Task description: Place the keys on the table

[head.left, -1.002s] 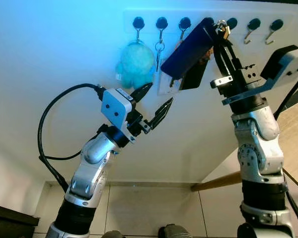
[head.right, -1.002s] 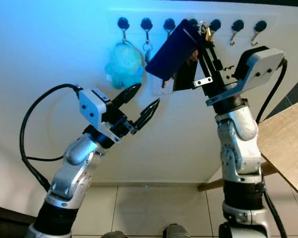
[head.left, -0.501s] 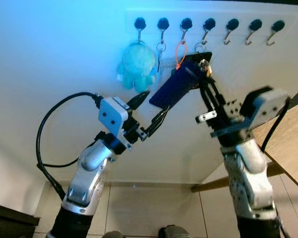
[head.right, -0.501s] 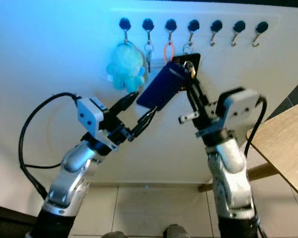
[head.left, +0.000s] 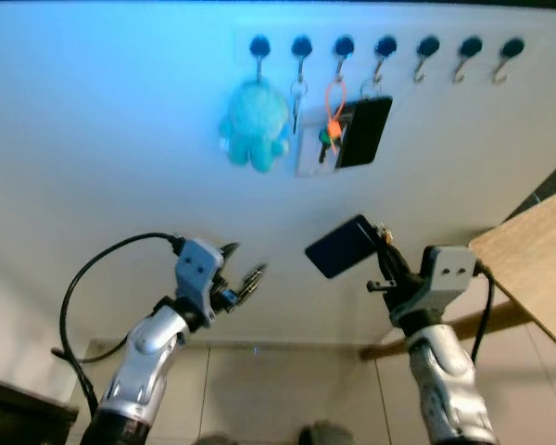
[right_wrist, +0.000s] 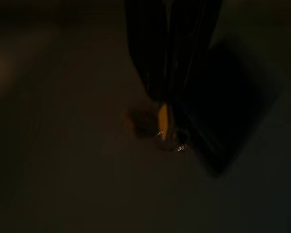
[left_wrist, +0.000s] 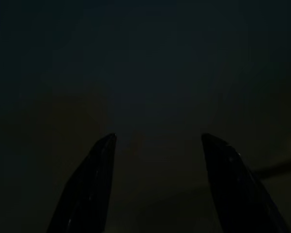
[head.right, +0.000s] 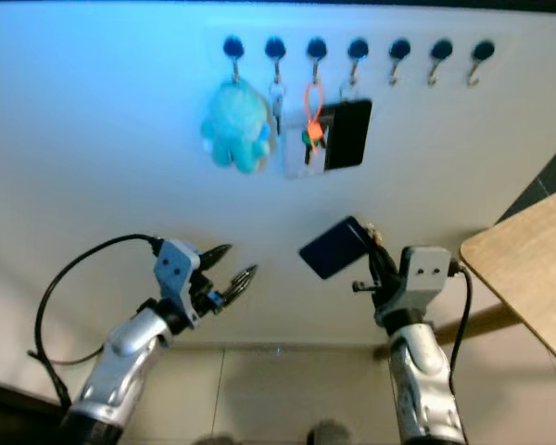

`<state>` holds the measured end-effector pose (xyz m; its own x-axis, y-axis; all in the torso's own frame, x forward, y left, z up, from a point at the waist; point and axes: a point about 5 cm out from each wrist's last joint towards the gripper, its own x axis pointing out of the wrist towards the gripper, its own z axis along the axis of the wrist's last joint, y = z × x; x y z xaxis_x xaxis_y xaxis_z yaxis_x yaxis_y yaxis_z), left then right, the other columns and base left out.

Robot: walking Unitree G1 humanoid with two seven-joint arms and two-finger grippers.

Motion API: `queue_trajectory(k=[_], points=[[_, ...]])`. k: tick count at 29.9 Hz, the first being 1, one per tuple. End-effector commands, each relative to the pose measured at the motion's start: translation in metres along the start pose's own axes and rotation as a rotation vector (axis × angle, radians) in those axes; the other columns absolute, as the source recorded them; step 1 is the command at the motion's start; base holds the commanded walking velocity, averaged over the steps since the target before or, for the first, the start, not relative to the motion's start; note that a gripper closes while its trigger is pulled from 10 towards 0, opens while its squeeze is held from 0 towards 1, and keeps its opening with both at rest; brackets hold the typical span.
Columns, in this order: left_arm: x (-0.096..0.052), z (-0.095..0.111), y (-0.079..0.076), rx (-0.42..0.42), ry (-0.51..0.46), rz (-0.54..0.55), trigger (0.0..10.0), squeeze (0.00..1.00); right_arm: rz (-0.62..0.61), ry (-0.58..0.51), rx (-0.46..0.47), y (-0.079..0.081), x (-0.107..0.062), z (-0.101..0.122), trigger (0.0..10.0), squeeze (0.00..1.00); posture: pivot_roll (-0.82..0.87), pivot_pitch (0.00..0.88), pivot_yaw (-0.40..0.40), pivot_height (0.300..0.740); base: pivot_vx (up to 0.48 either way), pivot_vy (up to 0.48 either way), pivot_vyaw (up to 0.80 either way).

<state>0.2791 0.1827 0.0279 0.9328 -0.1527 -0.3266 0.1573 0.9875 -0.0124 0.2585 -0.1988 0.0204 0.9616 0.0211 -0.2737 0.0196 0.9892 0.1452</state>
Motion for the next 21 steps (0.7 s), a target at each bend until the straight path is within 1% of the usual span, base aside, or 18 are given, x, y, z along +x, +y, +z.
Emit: queue_trajectory(k=[1,2,3,5,6,7,8,9,11,12,13,14,17,21], points=[[-0.005,-0.026,0.007,-0.05,0.099,0.092,10.0,0.0,0.006,0.102,-0.007,0.002,-0.002,-0.023,2.6,0.0,0.02,0.074,-0.007,0.74,0.0,0.0,0.0],[-0.005,-0.026,0.007,-0.05,0.099,0.092,10.0,0.0,0.006,0.102,-0.007,0.002,-0.002,-0.023,2.6,0.0,0.02,0.074,-0.007,0.74,0.0,0.0,0.0],[-0.01,-0.048,0.011,-0.048,0.21,0.132,10.0,0.0,0.018,0.203,-0.016,0.006,-0.005,-0.044,7.0,0.0,0.02,0.071,-0.012,0.74,0.0,0.0,0.0],[-0.01,-0.048,0.011,-0.048,0.21,0.132,10.0,0.0,0.018,0.203,-0.016,0.006,-0.005,-0.044,7.0,0.0,0.02,0.071,-0.012,0.74,0.0,0.0,0.0],[-0.013,-0.056,0.01,-0.033,0.248,0.13,10.0,0.0,0.022,0.239,-0.022,0.007,-0.007,-0.052,7.0,0.0,0.02,0.071,-0.012,0.74,0.0,0.0,0.0],[-0.015,-0.064,0.008,-0.015,0.29,0.117,10.0,0.0,0.019,0.283,-0.015,0.009,-0.011,-0.062,10.0,0.0,0.03,0.072,-0.016,0.74,0.0,0.0,0.0],[-0.015,-0.064,0.008,-0.015,0.29,0.117,10.0,0.0,0.019,0.283,-0.015,0.009,-0.011,-0.062,10.0,0.0,0.03,0.072,-0.016,0.74,0.0,0.0,0.0],[-0.017,-0.072,0.002,0.003,0.331,0.096,10.0,0.0,0.0,0.344,-0.007,0.009,-0.018,-0.076,10.0,0.0,0.03,0.074,-0.011,0.74,0.0,0.0,0.0],[-0.018,-0.083,-0.006,0.027,0.375,0.081,10.0,0.0,-0.083,0.413,0.041,0.004,-0.03,-0.096,10.0,0.0,0.02,0.074,-0.008,0.74,0.0,0.0,0.0],[-0.018,-0.083,-0.006,0.027,0.375,0.081,10.0,0.0,-0.083,0.413,0.041,0.004,-0.03,-0.096,10.0,0.0,0.02,0.074,-0.008,0.74,0.0,0.0,0.0],[-0.018,-0.086,-0.01,0.05,0.376,0.071,10.0,0.0,-0.164,0.424,0.09,-0.003,-0.037,-0.102,10.0,0.0,0.02,0.074,-0.007,0.74,0.0,0.0,0.0],[-0.018,-0.086,-0.01,0.05,0.376,0.071,10.0,0.0,-0.164,0.424,0.09,-0.003,-0.037,-0.102,10.0,0.0,0.02,0.074,-0.007,0.74,0.0,0.0,0.0],[-0.02,-0.091,-0.014,0.085,0.382,0.054,10.0,0.0,-0.228,0.423,0.121,-0.011,-0.042,-0.106,10.0,0.0,0.02,0.075,0.003,0.74,0.0,0.0,0.0],[-0.021,-0.092,-0.014,0.098,0.382,0.046,10.0,0.0,-0.236,0.433,0.116,-0.015,-0.048,-0.11,10.0,0.0,0.02,0.076,0.008,0.74,0.0,0.0,0.0]])
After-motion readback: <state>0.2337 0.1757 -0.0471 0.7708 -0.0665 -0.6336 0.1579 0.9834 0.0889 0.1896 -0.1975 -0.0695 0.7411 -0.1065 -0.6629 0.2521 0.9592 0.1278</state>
